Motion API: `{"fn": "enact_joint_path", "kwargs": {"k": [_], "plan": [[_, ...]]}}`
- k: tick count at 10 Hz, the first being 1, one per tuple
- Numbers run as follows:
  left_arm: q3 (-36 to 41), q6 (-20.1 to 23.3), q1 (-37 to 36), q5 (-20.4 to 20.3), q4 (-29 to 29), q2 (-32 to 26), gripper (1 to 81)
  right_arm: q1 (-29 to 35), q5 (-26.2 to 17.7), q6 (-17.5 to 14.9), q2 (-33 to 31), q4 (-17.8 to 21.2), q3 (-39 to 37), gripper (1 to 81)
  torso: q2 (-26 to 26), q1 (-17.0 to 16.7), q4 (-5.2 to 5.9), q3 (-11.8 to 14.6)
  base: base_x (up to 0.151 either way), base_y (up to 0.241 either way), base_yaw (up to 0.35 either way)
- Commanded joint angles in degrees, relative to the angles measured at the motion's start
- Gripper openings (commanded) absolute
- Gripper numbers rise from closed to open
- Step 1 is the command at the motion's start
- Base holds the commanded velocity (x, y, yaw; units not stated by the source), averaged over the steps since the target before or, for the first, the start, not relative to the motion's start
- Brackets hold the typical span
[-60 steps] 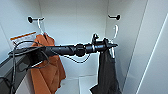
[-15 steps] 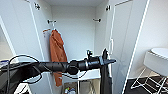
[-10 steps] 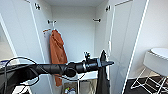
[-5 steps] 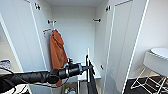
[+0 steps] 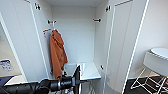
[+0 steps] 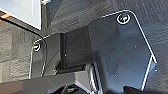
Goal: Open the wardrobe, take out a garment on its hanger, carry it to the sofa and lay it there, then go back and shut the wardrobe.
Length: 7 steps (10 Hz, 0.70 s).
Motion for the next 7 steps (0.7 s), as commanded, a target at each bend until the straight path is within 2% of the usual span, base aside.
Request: {"fn": "enact_joint_path", "kwargs": {"k": [1,7], "plan": [[3.13,0.95,-6.34,-2.05,2.77,1.02,1.0,2.73,-2.48,-0.16,0.33,-0.15,0.76,81.1,0.0,0.0,0.0,0.0,0.0,0.0,0.0],[3.13,1.05,-5.81,-3.35,2.85,1.81,1.0,2.99,-2.48,-0.16,0.33,-0.15,0.76,81.1,0.0,0.0,0.0,0.0,0.0,0.0,0.0]]}}
